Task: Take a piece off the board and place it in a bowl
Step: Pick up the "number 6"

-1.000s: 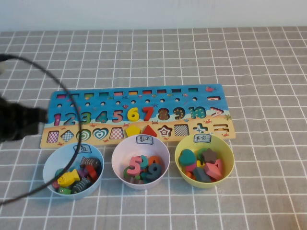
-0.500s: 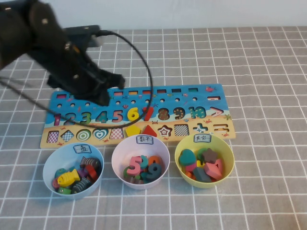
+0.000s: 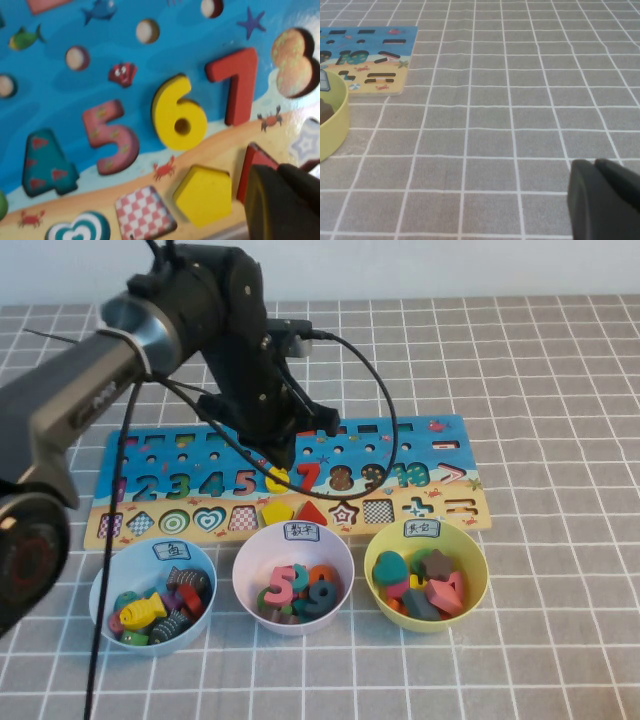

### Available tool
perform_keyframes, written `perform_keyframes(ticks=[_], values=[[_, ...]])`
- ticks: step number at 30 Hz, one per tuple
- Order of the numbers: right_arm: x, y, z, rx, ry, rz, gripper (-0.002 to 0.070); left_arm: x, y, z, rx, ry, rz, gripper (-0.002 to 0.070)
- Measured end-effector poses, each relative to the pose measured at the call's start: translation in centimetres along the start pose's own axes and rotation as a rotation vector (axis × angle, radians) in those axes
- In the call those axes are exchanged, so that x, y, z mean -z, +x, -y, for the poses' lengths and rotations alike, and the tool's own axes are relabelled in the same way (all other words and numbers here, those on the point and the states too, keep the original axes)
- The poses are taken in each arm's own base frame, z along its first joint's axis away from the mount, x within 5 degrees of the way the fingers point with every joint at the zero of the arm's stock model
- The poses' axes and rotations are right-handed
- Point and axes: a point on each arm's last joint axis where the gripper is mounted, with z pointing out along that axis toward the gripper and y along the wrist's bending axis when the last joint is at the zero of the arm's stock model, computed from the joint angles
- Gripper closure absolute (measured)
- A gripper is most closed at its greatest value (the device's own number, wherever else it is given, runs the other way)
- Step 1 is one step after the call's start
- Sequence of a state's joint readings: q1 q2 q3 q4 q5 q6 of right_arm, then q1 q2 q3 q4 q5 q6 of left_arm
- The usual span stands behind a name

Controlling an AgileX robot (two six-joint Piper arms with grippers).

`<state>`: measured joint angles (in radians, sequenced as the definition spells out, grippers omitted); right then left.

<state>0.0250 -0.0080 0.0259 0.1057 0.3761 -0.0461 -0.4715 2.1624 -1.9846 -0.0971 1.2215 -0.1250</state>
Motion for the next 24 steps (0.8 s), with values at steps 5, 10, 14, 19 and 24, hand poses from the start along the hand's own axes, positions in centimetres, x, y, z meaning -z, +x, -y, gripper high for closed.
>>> perform_keyframes(ticks=[5,10,14,19,24], values=[[0.0,0.0,0.0,0.000,0.000,0.000,0.0694,-0.9,-0.8,0.2,-0.032,-0.005,0.008,0.0649],[0.0,0.0,0.0,0.000,0.000,0.000,0.0694,-1.5,-0.9,0.1,-0.034,-0.015,0.000,0.0468],[0.0,0.0,0.0,0.000,0.000,0.000,0.0694,-2.2,-1.0,-0.3,0.035,-0.056,-0.009,0.0365],[0.0,0.0,0.0,0.000,0.000,0.000,0.0694,-3.3,-0.9,-0.7,0.075,-0.086,-0.028,0.0340],[0.0,0.0,0.0,0.000,0.000,0.000,0.0694,-4.1,-0.9,-0.7,0.075,-0.089,-0.043,0.0338]])
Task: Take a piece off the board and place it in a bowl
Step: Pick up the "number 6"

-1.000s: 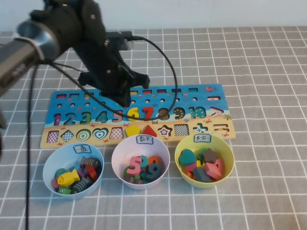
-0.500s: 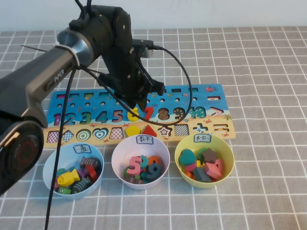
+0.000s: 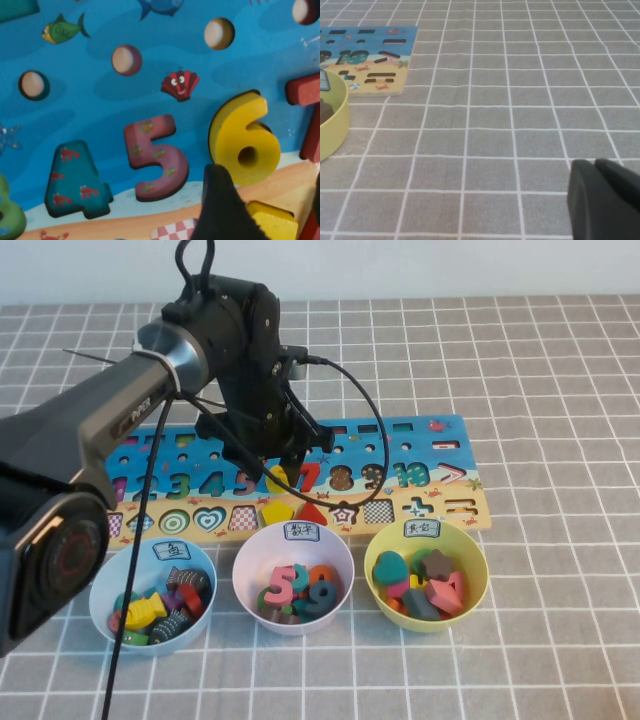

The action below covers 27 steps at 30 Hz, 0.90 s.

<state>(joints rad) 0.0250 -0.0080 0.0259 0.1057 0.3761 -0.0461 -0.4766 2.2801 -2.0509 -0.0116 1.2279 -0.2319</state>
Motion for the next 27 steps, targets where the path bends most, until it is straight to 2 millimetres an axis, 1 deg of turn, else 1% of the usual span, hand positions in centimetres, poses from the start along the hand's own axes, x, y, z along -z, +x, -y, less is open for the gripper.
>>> perform_keyframes(ticks=[4,8,11,18,27], values=[[0.0,0.0,0.0,0.000,0.000,0.000,0.0694,-0.1,0.0,0.0,-0.004,0.000,-0.001,0.0329],[0.0,0.0,0.0,-0.002,-0.001,0.000,0.0694,-0.6,0.0,0.0,-0.004,-0.003,-0.011,0.0284],[0.0,0.0,0.0,-0.002,-0.001,0.000,0.0694,-0.9,0.0,0.0,-0.004,-0.004,-0.017,0.0268],[0.0,0.0,0.0,-0.004,-0.001,0.000,0.0694,-1.1,-0.3,-0.9,0.019,-0.005,-0.006,0.0262],[0.0,0.0,0.0,-0.004,-0.001,0.000,0.0694,-1.1,-0.8,-0.7,0.021,0.012,0.045,0.0262]])
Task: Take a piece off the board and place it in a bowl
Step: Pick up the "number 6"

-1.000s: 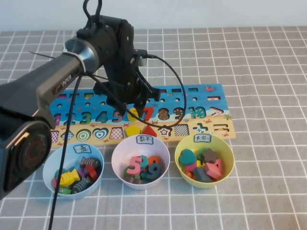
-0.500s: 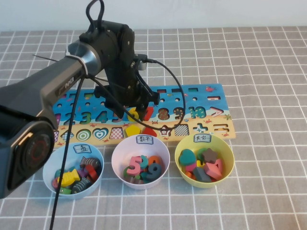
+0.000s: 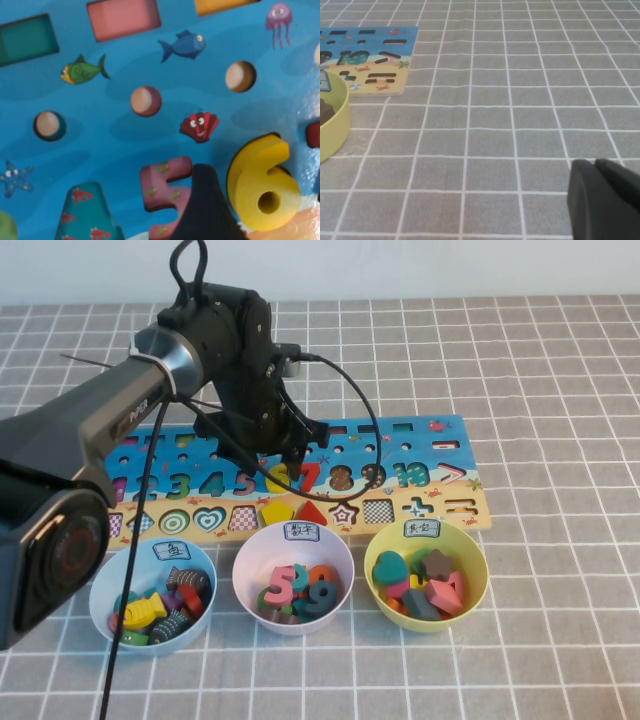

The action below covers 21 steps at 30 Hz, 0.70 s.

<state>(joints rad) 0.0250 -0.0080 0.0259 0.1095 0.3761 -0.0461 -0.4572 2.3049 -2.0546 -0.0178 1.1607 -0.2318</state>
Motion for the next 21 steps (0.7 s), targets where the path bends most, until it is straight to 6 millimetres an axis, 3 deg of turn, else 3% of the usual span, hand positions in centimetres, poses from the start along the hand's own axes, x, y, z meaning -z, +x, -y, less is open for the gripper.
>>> perform_keyframes(ticks=[16,21], values=[[0.0,0.0,0.0,0.000,0.000,0.000,0.0694,-1.1,0.0,0.0,-0.003,-0.006,-0.023,0.0263],[0.0,0.0,0.0,0.000,0.000,0.000,0.0694,-1.1,0.0,-0.1,-0.006,-0.012,-0.024,0.0322]])
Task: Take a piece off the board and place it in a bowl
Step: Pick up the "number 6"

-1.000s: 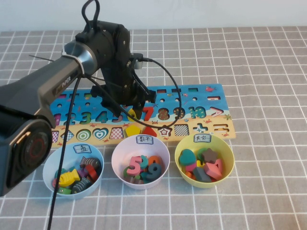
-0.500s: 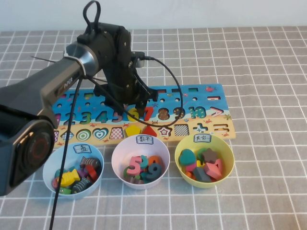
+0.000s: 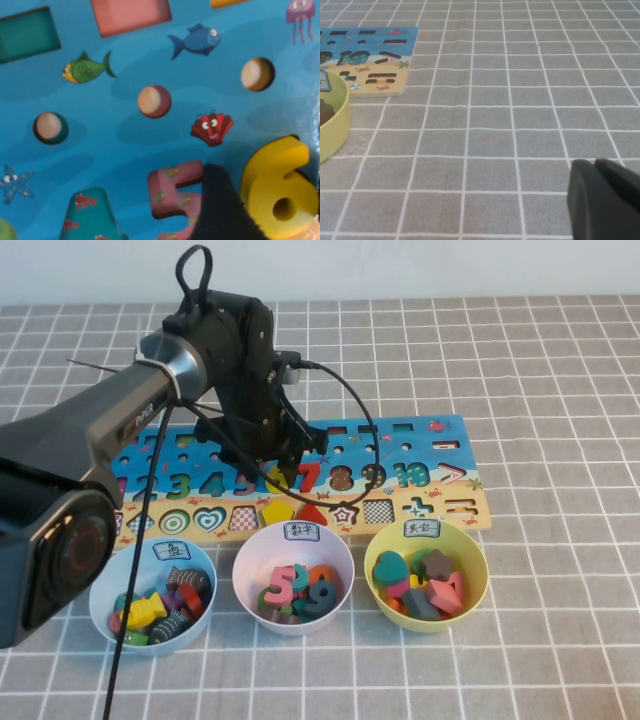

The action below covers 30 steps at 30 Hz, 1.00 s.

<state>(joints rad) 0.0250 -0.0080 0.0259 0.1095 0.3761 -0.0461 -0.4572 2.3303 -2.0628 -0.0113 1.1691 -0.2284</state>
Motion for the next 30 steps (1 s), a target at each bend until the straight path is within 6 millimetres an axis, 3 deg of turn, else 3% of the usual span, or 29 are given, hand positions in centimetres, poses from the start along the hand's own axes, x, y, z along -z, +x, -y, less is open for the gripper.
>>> perform_keyframes(ticks=[16,26,30], values=[[0.0,0.0,0.0,0.000,0.000,0.000,0.0694,0.0,0.0,0.1,-0.024,0.013,-0.001,0.0442],[0.0,0.0,0.0,0.000,0.000,0.000,0.0694,0.3,-0.1,0.2,-0.026,0.013,-0.007,0.0442],[0.0,0.0,0.0,0.000,0.000,0.000,0.0694,1.3,-0.7,0.3,-0.030,0.018,0.013,0.0442]])
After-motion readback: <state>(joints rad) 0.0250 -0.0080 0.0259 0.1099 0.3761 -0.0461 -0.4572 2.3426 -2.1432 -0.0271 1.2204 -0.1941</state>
